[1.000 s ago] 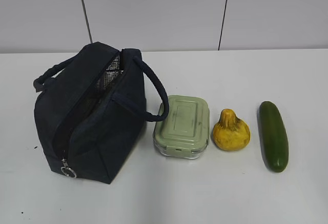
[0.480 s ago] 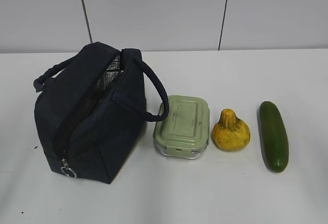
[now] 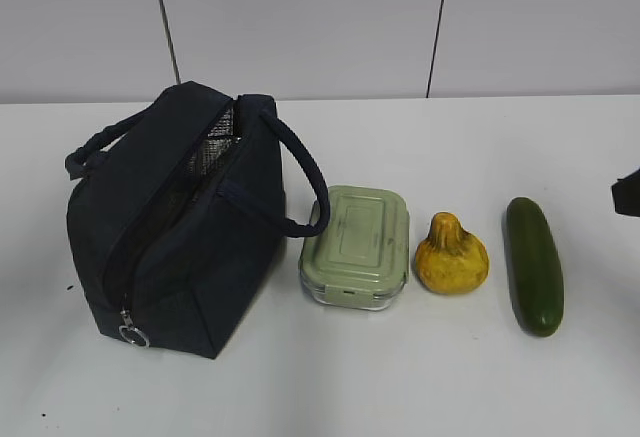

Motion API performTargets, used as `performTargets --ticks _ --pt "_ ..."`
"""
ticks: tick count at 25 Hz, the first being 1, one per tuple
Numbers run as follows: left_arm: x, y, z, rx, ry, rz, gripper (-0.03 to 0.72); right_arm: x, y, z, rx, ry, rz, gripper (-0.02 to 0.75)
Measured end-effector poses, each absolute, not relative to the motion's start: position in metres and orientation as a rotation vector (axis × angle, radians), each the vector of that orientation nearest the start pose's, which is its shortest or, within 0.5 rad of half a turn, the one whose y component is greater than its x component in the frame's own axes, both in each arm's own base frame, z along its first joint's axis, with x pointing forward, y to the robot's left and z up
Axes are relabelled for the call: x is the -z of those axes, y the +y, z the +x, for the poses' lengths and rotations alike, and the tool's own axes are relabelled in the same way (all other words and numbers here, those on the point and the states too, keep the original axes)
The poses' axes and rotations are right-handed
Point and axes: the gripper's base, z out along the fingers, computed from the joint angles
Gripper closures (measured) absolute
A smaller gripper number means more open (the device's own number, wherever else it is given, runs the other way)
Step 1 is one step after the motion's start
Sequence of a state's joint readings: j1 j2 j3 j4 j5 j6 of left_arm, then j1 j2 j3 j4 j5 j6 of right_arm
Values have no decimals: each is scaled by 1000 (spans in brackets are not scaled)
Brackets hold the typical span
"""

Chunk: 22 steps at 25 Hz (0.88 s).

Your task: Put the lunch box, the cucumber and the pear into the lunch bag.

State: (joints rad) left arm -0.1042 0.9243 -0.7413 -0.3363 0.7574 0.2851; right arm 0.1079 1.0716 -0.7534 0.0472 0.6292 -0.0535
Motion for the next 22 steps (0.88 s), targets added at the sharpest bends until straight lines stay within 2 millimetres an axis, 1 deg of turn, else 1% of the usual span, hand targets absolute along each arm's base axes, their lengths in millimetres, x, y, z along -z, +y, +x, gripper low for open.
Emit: performTargets --ticks 2,5,9,11,16,22 --pt "-307 -44 188 348 2376 327 357 -286 26 218 -79 2437 -164 248" --pt "-309 -51 213 391 2400 413 357 -287 28 231 -79 2445 -175 248" --pt "-302 -57 238 434 2471 494 357 -291 30 250 -78 2445 -179 248" --pt "-301 -60 245 456 2496 523 357 -291 31 258 -77 2449 -182 248" --pt "-295 -64 252 515 2542 570 357 -286 33 276 -74 2474 -188 248" --pt "-282 -65 262 534 2591 572 357 -280 34 288 -74 2499 -189 248"
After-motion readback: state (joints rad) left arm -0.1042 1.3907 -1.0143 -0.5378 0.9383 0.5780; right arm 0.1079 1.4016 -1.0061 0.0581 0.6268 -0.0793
